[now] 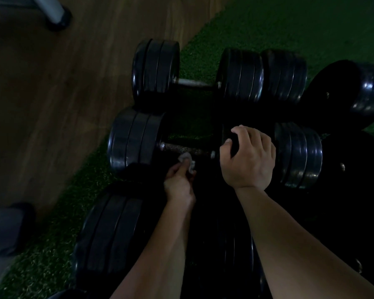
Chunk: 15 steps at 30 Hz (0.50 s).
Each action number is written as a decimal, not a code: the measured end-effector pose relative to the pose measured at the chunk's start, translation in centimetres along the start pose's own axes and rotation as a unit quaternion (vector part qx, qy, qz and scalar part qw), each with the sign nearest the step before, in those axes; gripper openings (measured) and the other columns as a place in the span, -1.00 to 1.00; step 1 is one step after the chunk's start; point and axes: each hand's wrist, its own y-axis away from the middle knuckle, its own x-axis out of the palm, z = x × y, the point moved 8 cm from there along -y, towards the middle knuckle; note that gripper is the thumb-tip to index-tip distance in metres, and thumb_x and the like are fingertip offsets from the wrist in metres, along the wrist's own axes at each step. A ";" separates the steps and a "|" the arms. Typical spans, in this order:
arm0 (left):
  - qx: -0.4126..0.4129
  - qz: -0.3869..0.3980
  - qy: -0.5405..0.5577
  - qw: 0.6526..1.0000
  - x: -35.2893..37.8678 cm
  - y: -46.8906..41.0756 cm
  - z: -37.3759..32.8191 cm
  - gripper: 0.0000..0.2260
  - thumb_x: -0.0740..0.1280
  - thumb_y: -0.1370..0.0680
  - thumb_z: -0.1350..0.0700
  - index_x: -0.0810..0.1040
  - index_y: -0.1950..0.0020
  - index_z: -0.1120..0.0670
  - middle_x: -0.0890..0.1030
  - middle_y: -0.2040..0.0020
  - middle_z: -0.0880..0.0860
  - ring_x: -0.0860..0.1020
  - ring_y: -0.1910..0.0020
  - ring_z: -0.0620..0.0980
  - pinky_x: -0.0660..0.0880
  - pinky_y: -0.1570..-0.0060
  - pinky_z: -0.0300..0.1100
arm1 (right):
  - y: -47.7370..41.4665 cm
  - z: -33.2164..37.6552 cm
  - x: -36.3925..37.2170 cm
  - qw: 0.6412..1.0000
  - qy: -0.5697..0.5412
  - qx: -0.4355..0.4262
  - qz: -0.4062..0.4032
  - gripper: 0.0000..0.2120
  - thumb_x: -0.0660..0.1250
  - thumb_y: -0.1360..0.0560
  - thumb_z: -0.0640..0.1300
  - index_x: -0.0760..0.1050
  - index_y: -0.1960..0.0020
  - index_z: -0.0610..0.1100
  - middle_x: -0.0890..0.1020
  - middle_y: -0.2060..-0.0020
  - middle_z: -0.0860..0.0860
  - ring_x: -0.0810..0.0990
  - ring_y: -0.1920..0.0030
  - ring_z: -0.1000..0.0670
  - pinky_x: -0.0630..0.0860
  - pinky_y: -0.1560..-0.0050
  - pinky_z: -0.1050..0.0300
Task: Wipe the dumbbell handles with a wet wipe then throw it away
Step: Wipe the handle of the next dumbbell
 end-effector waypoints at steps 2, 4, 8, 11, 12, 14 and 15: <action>-0.009 0.001 0.053 0.999 -0.2 -0.6 -0.7 -0.91 0.40 -0.53 0.27 0.56 -0.01 0.18 0.58 0.23 0.08 0.54 0.47 -0.11 0.51 0.49 -0.31 | 0.0 0.0 0.0 1.000 -0.001 0.002 0.005 -0.65 0.18 -0.51 0.07 0.55 -0.20 -0.04 0.60 -0.20 0.01 0.47 -0.25 -0.11 0.37 -0.31 -0.10; -0.011 -0.004 0.106 0.994 -0.3 -0.8 -1.5 -0.96 0.41 -0.53 0.24 0.58 0.04 0.14 0.59 0.22 0.05 0.55 0.36 -0.10 0.53 0.42 -0.33 | 0.0 0.0 0.0 1.000 -0.002 0.003 0.011 -0.65 0.18 -0.52 0.07 0.54 -0.21 -0.04 0.59 -0.21 0.01 0.46 -0.26 -0.11 0.37 -0.32 -0.11; 0.008 0.004 0.068 0.998 0.3 -0.4 -0.5 -0.92 0.41 -0.53 0.25 0.56 0.03 0.13 0.63 0.26 0.04 0.59 0.36 -0.09 0.55 0.35 -0.26 | -0.1 0.0 0.1 1.000 0.004 0.004 0.005 -0.66 0.19 -0.51 0.06 0.55 -0.20 -0.03 0.60 -0.20 0.01 0.47 -0.26 -0.11 0.37 -0.31 -0.10; 0.029 0.003 0.039 0.999 0.0 -0.1 -0.1 -0.91 0.40 -0.53 0.31 0.53 0.10 0.14 0.63 0.29 0.07 0.59 0.45 -0.12 0.53 0.44 -0.29 | -0.1 0.0 0.0 1.000 0.008 0.000 0.000 -0.66 0.20 -0.51 0.06 0.55 -0.20 -0.04 0.60 -0.20 0.01 0.48 -0.25 -0.11 0.38 -0.30 -0.10; 0.027 -0.002 0.049 0.998 -0.2 -0.3 -0.2 -0.91 0.40 -0.53 0.30 0.53 0.10 0.14 0.62 0.28 0.07 0.57 0.46 -0.12 0.52 0.43 -0.30 | -0.1 0.0 0.0 1.000 0.007 0.000 0.003 -0.66 0.20 -0.52 0.06 0.55 -0.20 -0.04 0.60 -0.20 0.01 0.47 -0.25 -0.11 0.38 -0.30 -0.10; 0.028 -0.008 0.082 0.996 -0.2 -0.7 -0.9 -0.92 0.40 -0.54 0.27 0.54 0.09 0.11 0.60 0.25 0.05 0.52 0.43 -0.12 0.51 0.39 -0.31 | -0.1 -0.1 0.1 1.000 0.004 0.000 0.009 -0.65 0.19 -0.52 0.07 0.54 -0.21 -0.03 0.59 -0.21 0.01 0.47 -0.26 -0.11 0.38 -0.30 -0.11; 0.032 -0.009 0.093 0.995 -0.1 -0.9 -1.2 -0.91 0.40 -0.54 0.25 0.53 0.10 0.10 0.59 0.25 0.05 0.50 0.41 -0.11 0.50 0.36 -0.30 | -0.1 -0.1 0.1 1.000 0.004 0.000 0.010 -0.65 0.18 -0.52 0.07 0.54 -0.21 -0.03 0.59 -0.21 0.02 0.47 -0.26 -0.11 0.38 -0.30 -0.11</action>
